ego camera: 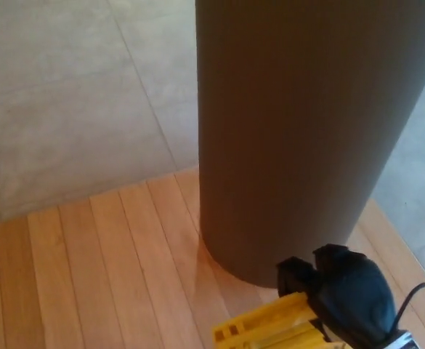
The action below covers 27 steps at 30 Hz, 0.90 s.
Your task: The robot uses its right hand to pick up a caution sign board kept on the stair and turn around and walk towards a pillar and place the sign against it
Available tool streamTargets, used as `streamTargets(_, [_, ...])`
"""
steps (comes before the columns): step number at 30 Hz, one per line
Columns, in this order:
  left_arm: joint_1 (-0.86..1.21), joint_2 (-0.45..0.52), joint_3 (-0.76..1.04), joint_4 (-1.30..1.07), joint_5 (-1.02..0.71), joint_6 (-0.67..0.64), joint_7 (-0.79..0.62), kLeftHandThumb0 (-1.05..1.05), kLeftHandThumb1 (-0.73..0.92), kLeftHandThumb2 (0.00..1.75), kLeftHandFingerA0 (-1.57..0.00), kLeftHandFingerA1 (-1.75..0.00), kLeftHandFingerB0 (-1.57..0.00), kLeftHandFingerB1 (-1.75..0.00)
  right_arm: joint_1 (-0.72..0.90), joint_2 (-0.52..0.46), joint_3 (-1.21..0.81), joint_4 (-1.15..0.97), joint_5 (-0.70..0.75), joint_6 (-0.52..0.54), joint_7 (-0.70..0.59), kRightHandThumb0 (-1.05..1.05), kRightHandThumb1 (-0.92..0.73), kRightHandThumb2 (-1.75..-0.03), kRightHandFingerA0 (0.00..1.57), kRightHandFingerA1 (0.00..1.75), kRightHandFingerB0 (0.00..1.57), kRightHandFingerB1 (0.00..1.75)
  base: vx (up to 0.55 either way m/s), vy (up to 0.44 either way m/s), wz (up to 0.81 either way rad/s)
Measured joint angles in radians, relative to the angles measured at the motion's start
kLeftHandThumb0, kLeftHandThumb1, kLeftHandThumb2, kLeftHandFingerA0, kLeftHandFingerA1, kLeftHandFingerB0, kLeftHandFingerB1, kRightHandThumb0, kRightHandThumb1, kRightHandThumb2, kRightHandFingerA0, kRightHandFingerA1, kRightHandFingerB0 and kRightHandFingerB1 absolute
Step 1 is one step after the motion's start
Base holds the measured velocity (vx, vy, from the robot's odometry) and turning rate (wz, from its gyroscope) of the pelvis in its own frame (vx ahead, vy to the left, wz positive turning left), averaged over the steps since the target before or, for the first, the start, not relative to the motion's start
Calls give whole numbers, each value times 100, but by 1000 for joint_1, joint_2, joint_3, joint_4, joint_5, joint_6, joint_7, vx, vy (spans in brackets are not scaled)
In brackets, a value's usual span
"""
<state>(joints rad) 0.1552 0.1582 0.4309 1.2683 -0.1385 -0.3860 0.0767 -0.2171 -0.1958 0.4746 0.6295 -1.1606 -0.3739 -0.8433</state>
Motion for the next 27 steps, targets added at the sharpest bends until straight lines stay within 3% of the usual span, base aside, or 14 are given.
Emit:
streamTargets(3, [1,0,-7,1,1,-1,0,-2,48,101,-132,-122,-108,-109,-16,14,13,35,8,11,0,-9,-53,-108,98,172,75,146,22,-89,9])
streamTargets(4, [1,0,-9,2,2,-3,0,-2,47,103,-135,-123,-111,-111,-22,19,18,48,11,16,0,-20,-48,-105,126,139,89,117,77,-150,10])
streamTargets(11, [9,-31,-23,3,4,-10,-2,2,46,107,-135,-122,-111,-110,-75,33,28,201,38,54,-15,-18,-50,-106,126,138,89,118,72,-220,3])
streamTargets(12, [10,-34,-24,4,4,-10,-3,1,47,107,-134,-122,-110,-109,-79,28,27,218,44,62,-16,-8,-57,-100,98,171,73,144,98,-112,4])
streamTargets(13, [10,-34,-24,3,4,-12,-3,-1,49,105,-135,-122,-111,-110,-83,23,26,232,48,69,-16,-14,-58,-97,94,173,73,148,100,-88,-1])
streamTargets(18, [13,-34,-22,-4,4,-22,-3,-2,47,105,-132,-123,-111,-110,-95,-9,25,284,69,101,-7,-17,-55,-96,92,175,68,158,139,3,-2])
streamTargets(22, [15,-34,-21,-5,5,-22,-4,-5,50,101,-133,-123,-110,-110,-88,-33,28,317,80,128,3,-19,-57,-88,92,175,72,153,167,116,-1])
streamTargets(23, [14,-34,-21,-5,5,-22,-4,-3,51,98,-133,-122,-109,-107,-85,-33,30,322,85,130,7,-24,-48,-101,121,136,93,120,150,174,5])
streamTargets(27, [6,-23,-29,-6,8,-38,-4,-1,49,98,-134,-119,-112,-104,-79,10,50,345,106,132,20,-26,-49,-102,121,136,95,120,166,239,-3])
